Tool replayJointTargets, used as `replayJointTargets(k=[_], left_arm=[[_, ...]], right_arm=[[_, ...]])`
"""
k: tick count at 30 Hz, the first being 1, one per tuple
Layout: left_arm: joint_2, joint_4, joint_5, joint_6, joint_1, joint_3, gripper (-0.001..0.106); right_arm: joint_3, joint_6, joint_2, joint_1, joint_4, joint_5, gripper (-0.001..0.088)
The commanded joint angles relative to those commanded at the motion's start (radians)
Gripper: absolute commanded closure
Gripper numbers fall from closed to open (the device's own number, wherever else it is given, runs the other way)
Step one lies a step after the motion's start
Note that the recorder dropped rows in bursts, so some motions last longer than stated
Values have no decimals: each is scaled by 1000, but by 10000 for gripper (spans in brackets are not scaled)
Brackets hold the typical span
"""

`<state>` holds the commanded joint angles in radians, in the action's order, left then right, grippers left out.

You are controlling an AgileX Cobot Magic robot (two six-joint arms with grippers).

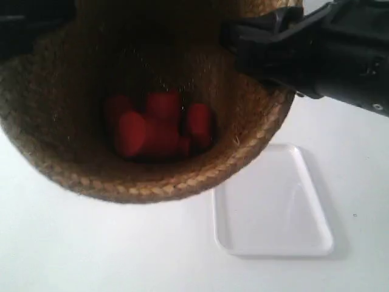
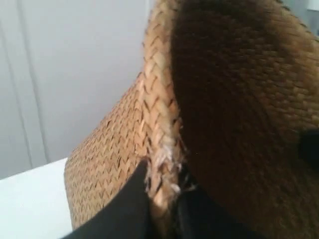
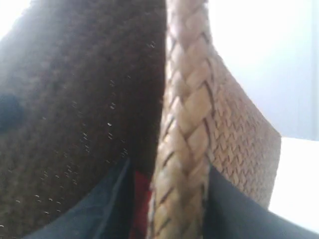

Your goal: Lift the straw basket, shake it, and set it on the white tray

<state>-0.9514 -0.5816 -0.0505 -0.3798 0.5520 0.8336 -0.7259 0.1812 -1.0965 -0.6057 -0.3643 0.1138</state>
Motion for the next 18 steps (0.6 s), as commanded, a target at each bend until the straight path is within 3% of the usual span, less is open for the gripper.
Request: replayJointTargets(k=[2,3,5,6,7,8,9,11,12,13,15,16,17,18], left_arm=[[88,25,119,-19,8,52,1053],[118,25,123,-19,9,59,1053],[137,27,118,-37,11,37,1053],[71,22,72,-35,11,-18,1053],[35,22,58,-35,11,-37,1053],[10,-3,70,-3,11,-29,1053],[45,-2,123,6,21,13,1053],[133,22,152,-33,31,74,1053],[149,30,138,-56,31,76,1053],[118,33,59,-69,29,39,1053],[-5,-8,-69,-56,29,-23,1053],[-22,-15,-35,-56,31,-9,1053],[4,-8,119,-59,39,48,1053],[27,-1,173,-66,43,77,1053]], right_arm=[[-63,-4,98,-18,0,-207,868],[-69,-4,142,-30,-5,-216,868],[-31,2,199,-43,1,-96,868],[24,7,152,-35,1,23,868],[45,22,109,-24,1,61,868],[43,24,37,-10,-5,28,868],[1,-15,59,-15,-12,-89,868],[-73,-25,177,-54,-1,-201,868],[-71,-12,206,-63,2,-162,868],[-20,22,210,-64,2,0,868],[64,59,85,-48,-10,211,868],[62,59,55,-42,-15,200,868],[21,3,77,-48,-28,110,868],[-4,-21,110,-58,-23,35,868]])
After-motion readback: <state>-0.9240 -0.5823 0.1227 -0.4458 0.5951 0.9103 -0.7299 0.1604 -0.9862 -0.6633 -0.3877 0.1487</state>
